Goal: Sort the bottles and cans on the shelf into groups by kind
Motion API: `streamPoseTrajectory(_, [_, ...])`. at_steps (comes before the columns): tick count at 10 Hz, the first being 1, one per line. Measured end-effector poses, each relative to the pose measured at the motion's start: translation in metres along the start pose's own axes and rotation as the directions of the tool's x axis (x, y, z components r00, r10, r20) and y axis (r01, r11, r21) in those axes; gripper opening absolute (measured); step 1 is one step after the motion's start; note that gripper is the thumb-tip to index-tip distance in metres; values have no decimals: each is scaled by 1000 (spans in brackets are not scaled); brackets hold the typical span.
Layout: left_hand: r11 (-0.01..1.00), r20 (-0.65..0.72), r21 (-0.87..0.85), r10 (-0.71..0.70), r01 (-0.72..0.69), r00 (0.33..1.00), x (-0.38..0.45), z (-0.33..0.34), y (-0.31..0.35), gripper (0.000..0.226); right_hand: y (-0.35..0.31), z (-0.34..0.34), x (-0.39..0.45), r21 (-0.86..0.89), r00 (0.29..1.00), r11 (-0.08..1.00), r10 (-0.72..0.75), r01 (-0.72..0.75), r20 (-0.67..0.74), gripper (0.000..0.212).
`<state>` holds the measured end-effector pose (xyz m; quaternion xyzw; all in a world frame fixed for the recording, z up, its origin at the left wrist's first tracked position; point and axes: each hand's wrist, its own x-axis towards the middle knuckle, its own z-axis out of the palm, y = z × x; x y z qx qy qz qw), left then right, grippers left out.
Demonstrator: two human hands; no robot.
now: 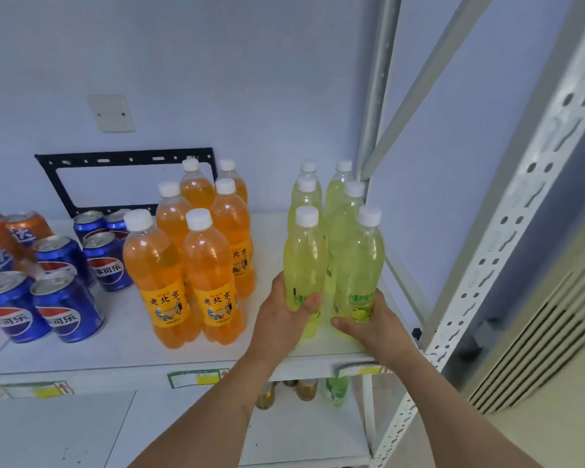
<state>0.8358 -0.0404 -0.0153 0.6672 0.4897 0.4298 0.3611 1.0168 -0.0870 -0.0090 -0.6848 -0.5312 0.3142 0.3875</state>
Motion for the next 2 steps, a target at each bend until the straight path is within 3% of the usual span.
streamPoseTrajectory(1, [995,18,79,63,-64,998,-2,-13,11,58,-17,-10,-7,26,991,997,-68,72,-118,84])
streamPoseTrajectory(2, [967,-47,208,159,-146,986,-9,-32,26,67,-46,-19,-21,-7,936,988,-151,157,-317,101])
